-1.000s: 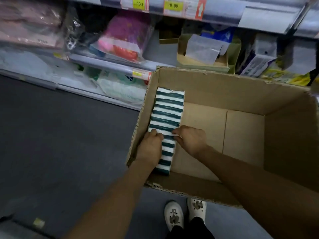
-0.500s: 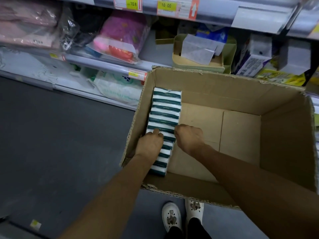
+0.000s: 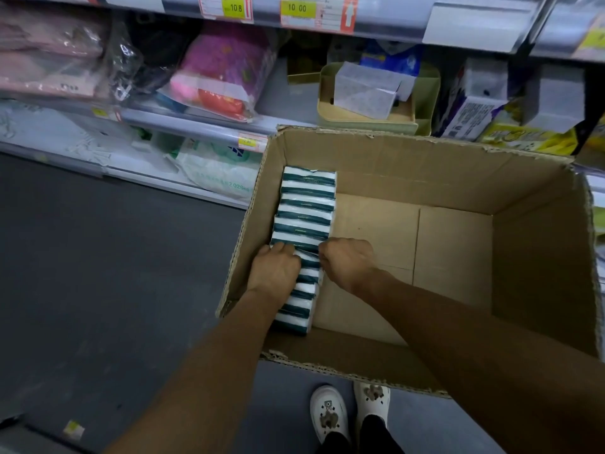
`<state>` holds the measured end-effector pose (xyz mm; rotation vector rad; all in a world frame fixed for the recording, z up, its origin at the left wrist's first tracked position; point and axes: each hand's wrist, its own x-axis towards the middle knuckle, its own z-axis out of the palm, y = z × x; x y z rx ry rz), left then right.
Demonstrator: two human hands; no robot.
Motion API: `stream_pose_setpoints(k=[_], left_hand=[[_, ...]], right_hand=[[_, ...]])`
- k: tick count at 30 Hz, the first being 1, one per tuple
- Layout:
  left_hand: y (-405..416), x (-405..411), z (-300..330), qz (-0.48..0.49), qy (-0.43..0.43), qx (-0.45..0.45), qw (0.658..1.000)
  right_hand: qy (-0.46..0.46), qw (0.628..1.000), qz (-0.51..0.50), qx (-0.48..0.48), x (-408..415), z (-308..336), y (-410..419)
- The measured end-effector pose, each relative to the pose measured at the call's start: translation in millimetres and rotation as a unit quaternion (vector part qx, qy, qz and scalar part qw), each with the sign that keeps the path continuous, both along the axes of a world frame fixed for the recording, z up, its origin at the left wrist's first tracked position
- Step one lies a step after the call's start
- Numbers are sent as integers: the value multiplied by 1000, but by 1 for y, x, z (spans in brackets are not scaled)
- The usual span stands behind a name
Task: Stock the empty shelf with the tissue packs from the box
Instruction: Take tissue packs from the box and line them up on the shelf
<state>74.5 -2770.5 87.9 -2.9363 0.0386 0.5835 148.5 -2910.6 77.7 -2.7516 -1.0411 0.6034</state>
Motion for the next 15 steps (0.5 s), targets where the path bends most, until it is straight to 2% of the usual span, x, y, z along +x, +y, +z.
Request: stream_pose_setpoints(k=[9, 12, 15], left_hand=[[-10, -8, 44, -59, -7, -43, 997], [-18, -9, 72, -47, -22, -103, 993], [-27, -10, 105, -18, -50, -173, 984]], right_hand=[[35, 996, 1, 87, 14, 47, -41], [95, 988, -47, 114, 21, 77, -59], [156, 965, -128, 169, 25, 110, -79]])
